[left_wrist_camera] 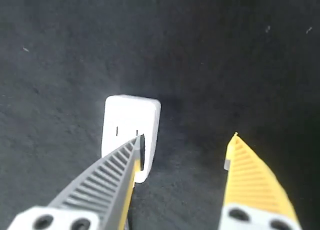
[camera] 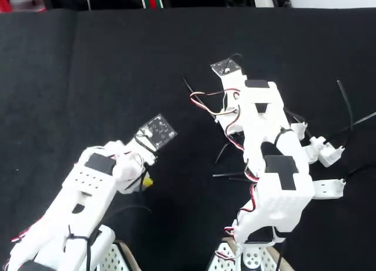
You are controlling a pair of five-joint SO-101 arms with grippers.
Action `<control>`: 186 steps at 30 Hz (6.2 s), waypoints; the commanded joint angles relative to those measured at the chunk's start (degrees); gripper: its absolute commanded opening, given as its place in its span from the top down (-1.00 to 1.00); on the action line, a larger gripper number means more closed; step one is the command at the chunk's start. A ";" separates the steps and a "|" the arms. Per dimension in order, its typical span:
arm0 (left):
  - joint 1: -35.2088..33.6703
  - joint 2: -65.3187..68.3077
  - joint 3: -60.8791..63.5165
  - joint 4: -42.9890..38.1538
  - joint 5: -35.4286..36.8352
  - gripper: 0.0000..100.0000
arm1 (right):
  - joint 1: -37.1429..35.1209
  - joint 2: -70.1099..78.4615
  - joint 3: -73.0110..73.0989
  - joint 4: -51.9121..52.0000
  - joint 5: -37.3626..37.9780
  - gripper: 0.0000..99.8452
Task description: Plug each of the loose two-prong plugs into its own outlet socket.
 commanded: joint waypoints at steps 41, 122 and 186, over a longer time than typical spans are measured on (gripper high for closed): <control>-3.30 18.29 -15.25 3.43 -1.05 0.82 | 1.05 -0.22 -3.03 -0.79 0.53 0.98; 1.27 17.23 -11.12 4.57 0.79 0.90 | 0.97 -0.22 -2.86 -0.79 0.62 0.98; -27.74 -64.44 14.29 23.30 1.32 0.57 | -18.55 -0.31 -11.47 14.59 34.02 0.62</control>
